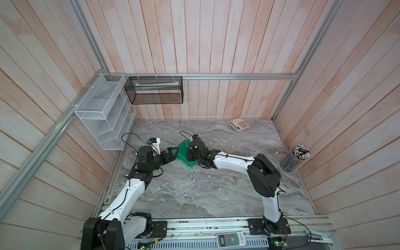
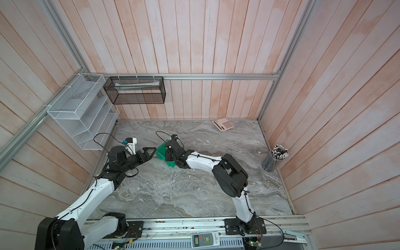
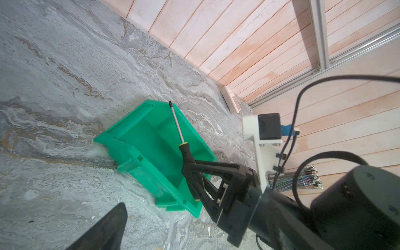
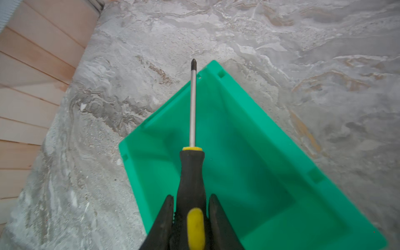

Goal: Put the screwdriver in the bin
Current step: Place the screwdriver into the bin.

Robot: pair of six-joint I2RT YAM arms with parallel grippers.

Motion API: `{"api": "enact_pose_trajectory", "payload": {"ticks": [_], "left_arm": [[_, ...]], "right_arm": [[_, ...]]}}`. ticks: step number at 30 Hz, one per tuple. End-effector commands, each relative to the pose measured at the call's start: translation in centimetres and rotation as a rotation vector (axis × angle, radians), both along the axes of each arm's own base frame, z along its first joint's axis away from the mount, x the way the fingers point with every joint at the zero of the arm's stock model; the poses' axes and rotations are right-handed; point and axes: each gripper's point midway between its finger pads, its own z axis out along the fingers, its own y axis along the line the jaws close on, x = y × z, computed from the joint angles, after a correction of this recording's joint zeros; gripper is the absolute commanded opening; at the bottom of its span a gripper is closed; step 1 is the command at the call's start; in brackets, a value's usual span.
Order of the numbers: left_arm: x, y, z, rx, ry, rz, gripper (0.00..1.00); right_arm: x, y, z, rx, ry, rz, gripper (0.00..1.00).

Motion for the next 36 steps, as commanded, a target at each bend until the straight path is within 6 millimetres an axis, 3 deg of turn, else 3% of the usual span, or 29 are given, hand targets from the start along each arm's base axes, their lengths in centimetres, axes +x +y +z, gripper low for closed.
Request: {"api": "enact_pose_trajectory", "payload": {"ticks": [1,10,18,23,29,36], "left_arm": [[-0.2,0.1,0.2,-0.013,-0.015,-0.01,1.0],[0.0,0.6,0.0,-0.028,-0.012,0.002,1.0],[0.1,0.7,-0.5,-0.035,0.008,0.008,1.0],[-0.1,1.0,-0.4,-0.033,-0.008,0.02,1.0],[-0.3,1.5,-1.5,-0.034,0.012,0.036,1.0],[-0.2,2.8,-1.3,-0.057,0.007,0.073,1.0]], "right_arm": [[1.1,-0.7,-0.4,-0.053,-0.016,-0.067,0.17],[0.5,-0.5,-2.4,-0.102,0.021,-0.026,0.19],[-0.1,0.1,-0.4,-0.125,0.023,0.029,0.22],[-1.1,0.7,-0.2,-0.149,0.076,0.061,0.22],[-1.3,0.3,-1.9,-0.229,0.12,0.053,0.22],[-1.5,-0.5,-3.0,-0.273,0.148,0.033,0.22]]}}
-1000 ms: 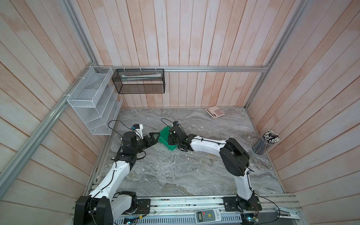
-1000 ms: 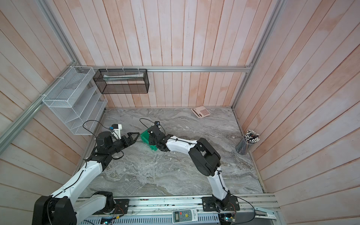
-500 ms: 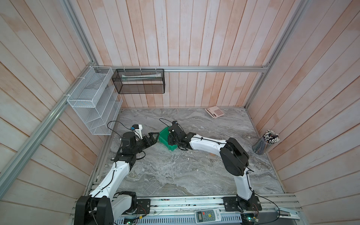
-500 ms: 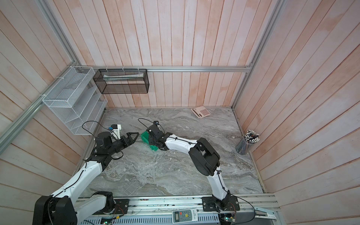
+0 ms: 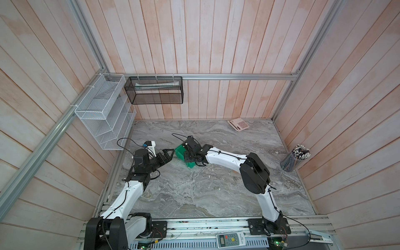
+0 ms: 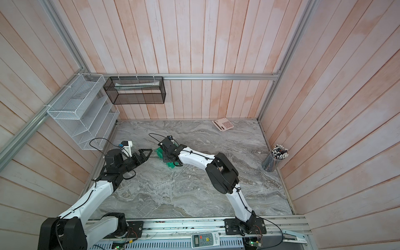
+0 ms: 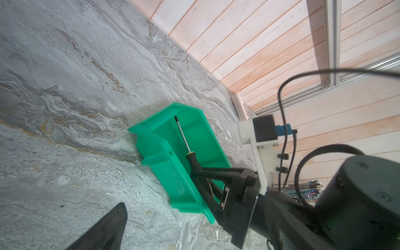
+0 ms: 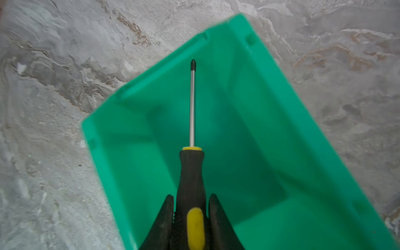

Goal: Put the screwdriver in the bin
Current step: Place the screwdriver into the bin.

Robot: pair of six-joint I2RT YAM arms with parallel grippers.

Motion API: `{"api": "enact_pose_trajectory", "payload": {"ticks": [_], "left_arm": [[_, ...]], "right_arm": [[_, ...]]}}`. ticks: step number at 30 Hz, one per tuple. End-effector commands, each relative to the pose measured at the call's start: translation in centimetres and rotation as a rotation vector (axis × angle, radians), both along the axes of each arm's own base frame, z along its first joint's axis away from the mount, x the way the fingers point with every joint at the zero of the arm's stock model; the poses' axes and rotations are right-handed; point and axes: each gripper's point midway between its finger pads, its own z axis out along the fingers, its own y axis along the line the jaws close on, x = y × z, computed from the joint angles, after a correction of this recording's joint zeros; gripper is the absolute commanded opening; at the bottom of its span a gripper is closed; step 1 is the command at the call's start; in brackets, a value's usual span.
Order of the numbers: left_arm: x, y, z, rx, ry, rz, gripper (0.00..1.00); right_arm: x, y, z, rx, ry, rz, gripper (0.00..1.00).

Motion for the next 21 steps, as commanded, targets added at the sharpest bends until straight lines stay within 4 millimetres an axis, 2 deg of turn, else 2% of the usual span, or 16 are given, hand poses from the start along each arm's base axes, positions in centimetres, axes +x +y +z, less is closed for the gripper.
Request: {"api": "enact_pose_trajectory", "payload": {"ticks": [1,6,14,21], "left_arm": [[-0.2,0.1,0.7,-0.021,-0.03,-0.004,1.0],[-0.2,0.1,0.8,-0.023,-0.038,-0.006,1.0],[-0.2,0.2,0.8,-0.025,-0.039,-0.004,1.0],[-0.1,0.4,0.8,-0.025,-0.038,0.002,1.0]], "right_arm": [[-0.6,-1.0,-0.6,-0.059,0.026,-0.009,0.22],[-0.3,-1.5,-0.7,-0.097,0.016,-0.02,0.22],[0.3,-1.1,-1.3,-0.132,0.009,-0.008,0.26],[0.7,-0.9,-0.5,-0.128,-0.022,-0.004,0.31]]}}
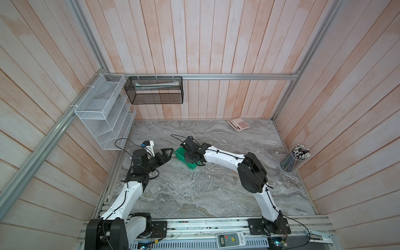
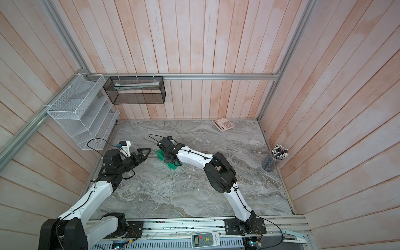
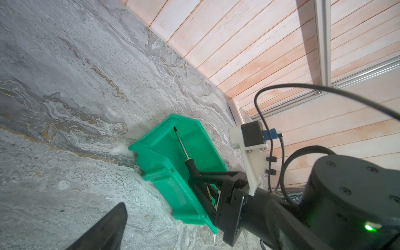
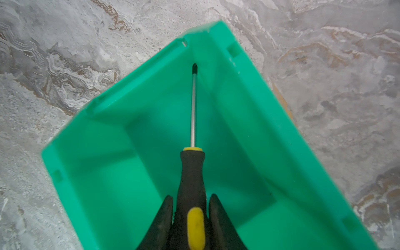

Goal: Put the screwdriver in the bin
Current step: Place the screwdriver into the bin.

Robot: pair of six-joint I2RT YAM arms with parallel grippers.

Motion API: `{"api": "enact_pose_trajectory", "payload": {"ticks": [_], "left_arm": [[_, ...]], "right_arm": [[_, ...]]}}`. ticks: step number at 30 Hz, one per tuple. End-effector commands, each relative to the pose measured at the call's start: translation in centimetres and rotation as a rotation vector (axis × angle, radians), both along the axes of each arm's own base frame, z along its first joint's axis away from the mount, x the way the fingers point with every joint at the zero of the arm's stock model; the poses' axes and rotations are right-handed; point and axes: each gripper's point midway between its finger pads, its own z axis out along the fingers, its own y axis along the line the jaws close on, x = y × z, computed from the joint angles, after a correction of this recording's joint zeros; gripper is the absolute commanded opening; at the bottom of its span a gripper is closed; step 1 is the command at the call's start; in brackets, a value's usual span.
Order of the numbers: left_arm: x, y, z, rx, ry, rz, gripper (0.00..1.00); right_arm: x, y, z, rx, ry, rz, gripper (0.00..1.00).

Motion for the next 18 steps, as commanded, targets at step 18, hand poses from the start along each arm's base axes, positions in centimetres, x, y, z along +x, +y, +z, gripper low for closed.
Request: {"api": "enact_pose_trajectory", "payload": {"ticks": [18], "left_arm": [[0.2,0.5,0.5,-0.018,-0.01,0.026,1.0]], "right_arm": [[1.1,2.0,6.3,0.16,-0.141,0.044,0.49]]}}
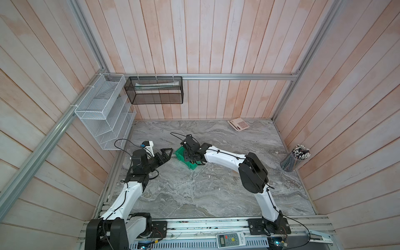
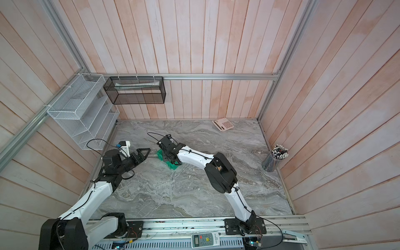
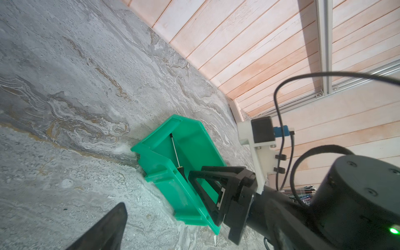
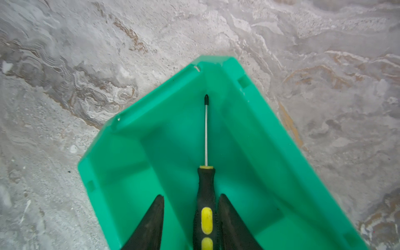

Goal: Put the screwdriver in the bin
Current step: Place the screwdriver into the bin, then reset both arms

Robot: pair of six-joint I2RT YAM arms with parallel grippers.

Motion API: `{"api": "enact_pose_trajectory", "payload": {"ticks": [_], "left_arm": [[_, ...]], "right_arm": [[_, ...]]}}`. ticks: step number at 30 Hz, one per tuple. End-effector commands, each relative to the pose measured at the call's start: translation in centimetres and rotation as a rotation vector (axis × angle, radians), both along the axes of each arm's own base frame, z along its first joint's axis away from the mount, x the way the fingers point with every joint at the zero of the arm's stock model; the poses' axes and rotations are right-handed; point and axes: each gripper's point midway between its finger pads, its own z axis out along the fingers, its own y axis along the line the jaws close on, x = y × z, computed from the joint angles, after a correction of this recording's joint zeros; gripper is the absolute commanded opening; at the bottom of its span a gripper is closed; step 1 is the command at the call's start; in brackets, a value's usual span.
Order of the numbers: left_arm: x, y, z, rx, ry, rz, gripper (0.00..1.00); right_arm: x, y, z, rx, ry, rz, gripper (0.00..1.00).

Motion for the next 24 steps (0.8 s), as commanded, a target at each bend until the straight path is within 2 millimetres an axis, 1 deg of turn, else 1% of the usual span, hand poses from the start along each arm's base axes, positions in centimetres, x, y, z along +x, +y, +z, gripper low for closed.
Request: {"api": "enact_pose_trajectory", "payload": {"ticks": [1,2,4,5,6,7,8,10,11,12,13,14,15,17,18,19,21,22,23,24], "left_arm": [[0.1,0.2,0.8,-0.014,-0.018,0.015,1.0],[0.2,0.3,0.8,-0.015,-0.018,0.022,1.0],[0.4,0.6,1.2,-0.014,-0.025,0.038,1.0],[0.5,0.7,1.4,-0.012,-0.025,0.047,1.0],[0.6,0.8,1.7,-0.013,-0.033,0.052,1.0],[0.8,0.8,2.1,-0.013,-0.041,0.056,1.0],[1.0,0.9,2.6,-0.013,-0.049,0.061,1.0],[1.5,0.9,3.5,-0.014,-0.065,0.064,1.0],[1.7,1.0,4.2,-0.013,-0.079,0.067,1.0],[2.0,1.0,4.9,-0.008,-0.097,0.067,1.0],[2.1,1.0,5.5,0.001,-0.112,0.071,1.0],[2.4,1.1,6.3,0.014,-0.134,0.078,1.0],[2.5,1.4,6.8,0.031,-0.15,0.092,1.0],[2.8,2.2,7.7,0.069,-0.181,0.134,1.0],[2.9,2.8,7.9,0.088,-0.194,0.171,1.0],[2.9,3.4,8.1,0.101,-0.208,0.204,1.0],[2.9,4.6,8.2,0.128,-0.247,0.275,1.0],[2.9,5.2,8.2,0.142,-0.268,0.307,1.0],[2.8,5.8,8.2,0.163,-0.288,0.339,1.0],[2.8,6.5,8.2,0.19,-0.303,0.375,1.0]], "right_arm": [[0.5,0.9,5.2,0.114,-0.102,0.019,0.53],[0.7,0.9,6.3,0.139,-0.124,0.023,0.55],[1.0,0.6,8.1,0.176,-0.162,0.024,0.63],[1.2,0.3,9.0,0.193,-0.183,0.024,0.65],[1.4,0.0,10.0,0.214,-0.205,0.022,0.71],[1.7,-0.5,10.9,0.233,-0.223,0.018,0.73],[2.0,-1.1,12.0,0.253,-0.251,0.012,0.79],[2.4,-3.0,13.8,0.277,-0.305,-0.006,0.86],[2.8,-4.5,15.0,0.285,-0.343,-0.027,0.89],[3.0,-6.2,15.7,0.282,-0.378,-0.056,0.96],[3.2,-7.7,16.2,0.278,-0.405,-0.082,0.99],[3.5,-9.9,17.2,0.281,-0.441,-0.122,0.98],[3.7,-12.2,17.6,0.278,-0.467,-0.161,0.98],[4.0,-17.3,17.6,0.272,-0.496,-0.277,0.98],[4.2,-20.3,17.5,0.273,-0.508,-0.349,0.98],[4.3,-22.7,17.5,0.275,-0.513,-0.399,0.98],[4.4,-28.5,16.7,0.251,-0.52,-0.523,0.98],[4.2,-31.0,16.4,0.229,-0.531,-0.584,0.98],[3.9,-34.3,15.8,0.189,-0.549,-0.676,0.98],[3.2,-37.0,15.5,0.157,-0.574,-0.755,0.98]]}}
